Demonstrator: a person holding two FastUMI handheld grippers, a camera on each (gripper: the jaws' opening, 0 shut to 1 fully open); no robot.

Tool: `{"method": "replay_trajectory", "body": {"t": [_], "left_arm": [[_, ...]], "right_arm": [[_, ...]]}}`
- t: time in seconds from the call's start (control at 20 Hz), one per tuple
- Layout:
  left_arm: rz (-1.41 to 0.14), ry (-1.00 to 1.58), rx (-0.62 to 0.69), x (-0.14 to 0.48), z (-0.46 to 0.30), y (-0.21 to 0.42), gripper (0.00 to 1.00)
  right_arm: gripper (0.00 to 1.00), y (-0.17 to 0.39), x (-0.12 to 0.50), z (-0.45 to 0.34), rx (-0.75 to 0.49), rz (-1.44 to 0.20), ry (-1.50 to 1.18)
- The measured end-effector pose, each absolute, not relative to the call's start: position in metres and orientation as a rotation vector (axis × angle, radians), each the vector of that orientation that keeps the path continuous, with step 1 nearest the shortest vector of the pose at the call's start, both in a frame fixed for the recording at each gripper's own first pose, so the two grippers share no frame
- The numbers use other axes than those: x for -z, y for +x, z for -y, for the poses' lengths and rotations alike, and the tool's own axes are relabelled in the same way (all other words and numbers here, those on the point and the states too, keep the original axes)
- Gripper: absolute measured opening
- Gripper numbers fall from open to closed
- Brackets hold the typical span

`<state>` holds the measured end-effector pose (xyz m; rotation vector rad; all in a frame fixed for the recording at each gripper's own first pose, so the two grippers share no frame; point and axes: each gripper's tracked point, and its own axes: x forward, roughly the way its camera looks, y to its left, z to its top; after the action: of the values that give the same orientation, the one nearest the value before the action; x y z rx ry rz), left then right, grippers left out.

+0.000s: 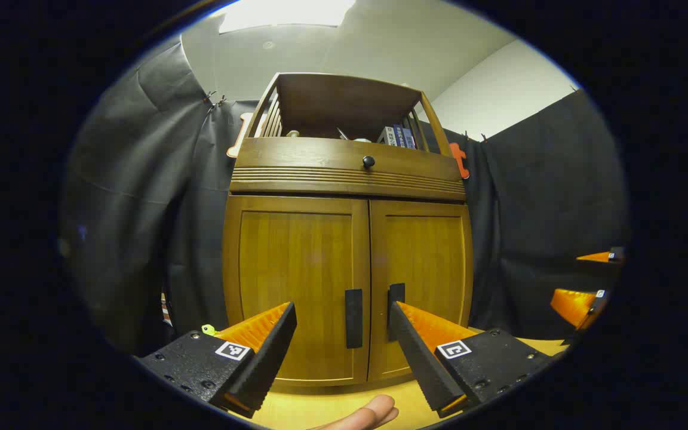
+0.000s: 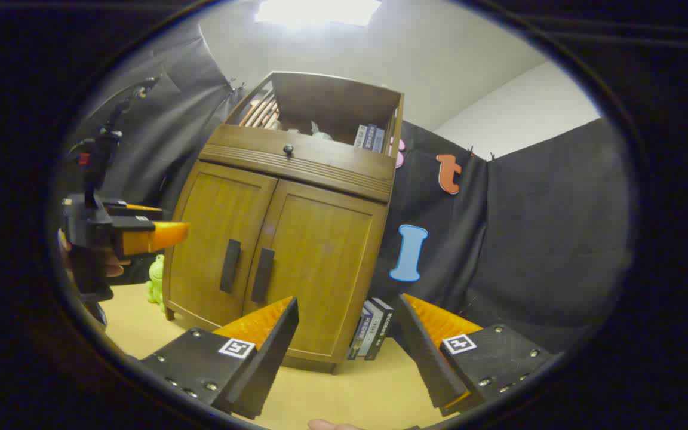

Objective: Open the right door of the double-door shoe cabinet with the right hand, and open the left door with the left hand.

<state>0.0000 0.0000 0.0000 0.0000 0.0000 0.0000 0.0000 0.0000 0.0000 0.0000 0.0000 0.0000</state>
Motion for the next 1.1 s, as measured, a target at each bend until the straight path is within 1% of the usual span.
{"method": "replay_trajectory", "body": {"t": [0.1, 0.25, 0.3, 0.35, 0.4, 0.55, 0.6, 0.65, 0.7, 0.75, 0.8, 0.85, 0.9, 0.95, 1.0, 1.1], "left_arm": [[0.005, 0.005, 0.031, -0.002, 0.009, 0.000, 0.96], [0.006, -0.003, 0.039, -0.003, 0.003, -0.001, 0.99], [0.009, -0.009, 0.043, -0.005, 0.001, 0.000, 0.96], [0.010, -0.016, 0.040, -0.005, -0.003, 0.001, 0.99], [0.010, -0.019, 0.037, -0.005, -0.006, 0.004, 0.99], [-0.035, -0.021, 0.034, 0.010, -0.008, 0.013, 0.98], [-0.060, -0.026, 0.038, 0.016, -0.006, 0.014, 0.97], [-0.076, -0.034, 0.052, 0.020, -0.003, 0.014, 0.96], [-0.088, -0.040, 0.064, 0.021, 0.001, 0.013, 0.97], [-0.081, -0.039, 0.070, 0.018, 0.003, 0.013, 0.97], [-0.064, -0.030, 0.069, 0.014, 0.004, 0.012, 0.98], [-0.051, -0.017, 0.057, 0.013, 0.003, 0.012, 0.98], [-0.045, -0.005, 0.042, 0.014, 0.002, 0.013, 0.96], [-0.043, 0.004, 0.033, 0.016, 0.002, 0.015, 0.97], [-0.048, 0.006, 0.022, 0.019, 0.003, 0.016, 0.96], [-0.063, -0.006, 0.003, 0.025, 0.004, 0.017, 0.96]], "right_arm": [[0.98, 0.007, 0.007, -0.009, -0.019, -0.022, 0.029], [0.98, 0.008, 0.000, -0.016, -0.024, -0.021, 0.061], [0.94, 0.007, -0.009, -0.016, -0.012, -0.010, 0.055], [0.94, 0.007, -0.014, -0.015, 0.004, -0.007, 0.050], [0.98, 0.006, -0.017, -0.014, 0.016, -0.007, 0.043], [0.99, 0.006, -0.016, -0.022, 0.016, -0.016, 0.040], [0.94, 0.006, -0.013, -0.025, 0.012, -0.027, 0.037], [0.94, 0.006, -0.008, -0.025, 0.012, -0.041, 0.032], [0.98, 0.004, -0.009, -0.030, 0.004, -0.044, 0.024], [0.98, 0.002, -0.012, -0.033, -0.003, -0.036, 0.022], [1.00, 0.002, -0.015, -0.036, -0.010, -0.027, 0.023], [0.94, 0.001, -0.017, -0.038, -0.018, -0.023, 0.027], [0.94, 0.001, -0.017, -0.040, -0.023, -0.022, 0.032], [0.94, 0.001, -0.014, -0.039, -0.023, -0.023, 0.037], [0.94, 0.001, -0.009, -0.040, -0.026, -0.028, 0.041], [0.94, 0.005, 0.002, -0.040, -0.033, -0.038, 0.054]]}}
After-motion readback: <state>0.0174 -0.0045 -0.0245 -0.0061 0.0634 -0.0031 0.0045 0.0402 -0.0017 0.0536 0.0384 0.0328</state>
